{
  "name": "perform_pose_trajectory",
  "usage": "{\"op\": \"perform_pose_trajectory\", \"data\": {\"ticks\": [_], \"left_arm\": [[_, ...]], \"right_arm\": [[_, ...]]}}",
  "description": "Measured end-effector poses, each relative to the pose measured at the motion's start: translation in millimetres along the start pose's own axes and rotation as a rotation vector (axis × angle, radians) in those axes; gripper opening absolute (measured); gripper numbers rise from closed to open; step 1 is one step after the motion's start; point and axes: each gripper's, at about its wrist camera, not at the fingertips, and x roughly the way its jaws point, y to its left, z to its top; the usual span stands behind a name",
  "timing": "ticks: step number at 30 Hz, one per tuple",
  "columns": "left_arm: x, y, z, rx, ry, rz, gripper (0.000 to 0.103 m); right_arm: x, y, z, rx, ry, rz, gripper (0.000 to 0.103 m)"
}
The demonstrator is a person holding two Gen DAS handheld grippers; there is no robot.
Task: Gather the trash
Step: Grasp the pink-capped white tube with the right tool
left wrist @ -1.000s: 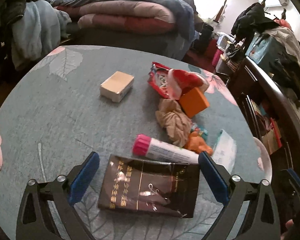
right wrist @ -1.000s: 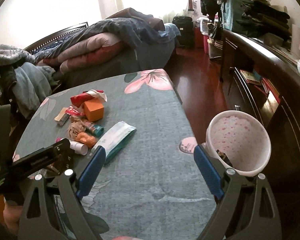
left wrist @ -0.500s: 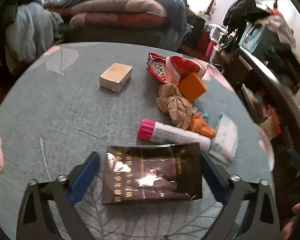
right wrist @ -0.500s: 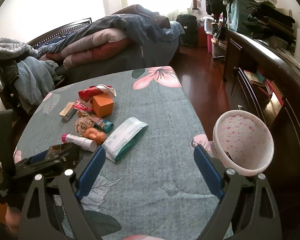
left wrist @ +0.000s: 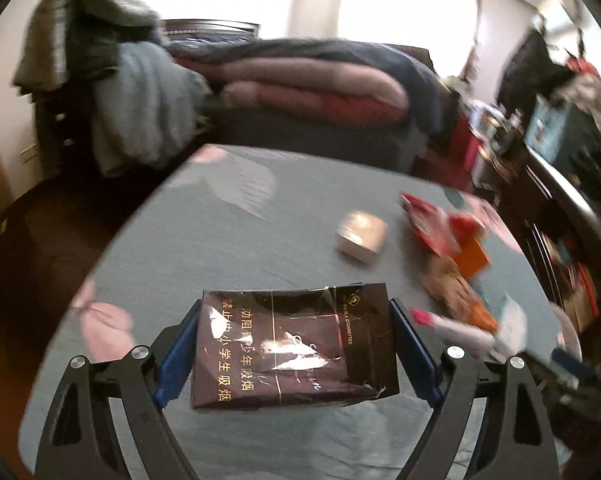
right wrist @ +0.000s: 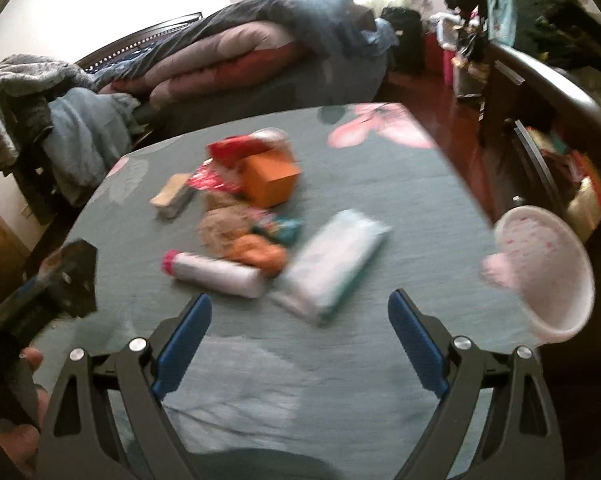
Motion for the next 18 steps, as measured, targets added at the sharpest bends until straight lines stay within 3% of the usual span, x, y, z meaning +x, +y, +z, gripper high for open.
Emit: {"op": "perform_pose_trajectory", "data": {"ticks": [5, 12, 18], "left_arm": [[-8.3, 35.2, 9.6, -0.068, -0.03, 0.018, 0.088], [-5.1, 54.6, 13.6, -0.086, -0.027, 0.006, 0.088], [1.8, 61.8, 13.8, -0.112, -0.015, -0.018, 0.088]], "right_arm": [[22.7, 39.0, 1.0, 0.021, 0.012, -0.005, 0.095], [61.5, 58.7, 11.5, 0.078, 0.056, -0.122, 0.097], [76.1, 71.5, 20.4, 0.053, 0.057, -0.213, 0.099]]}}
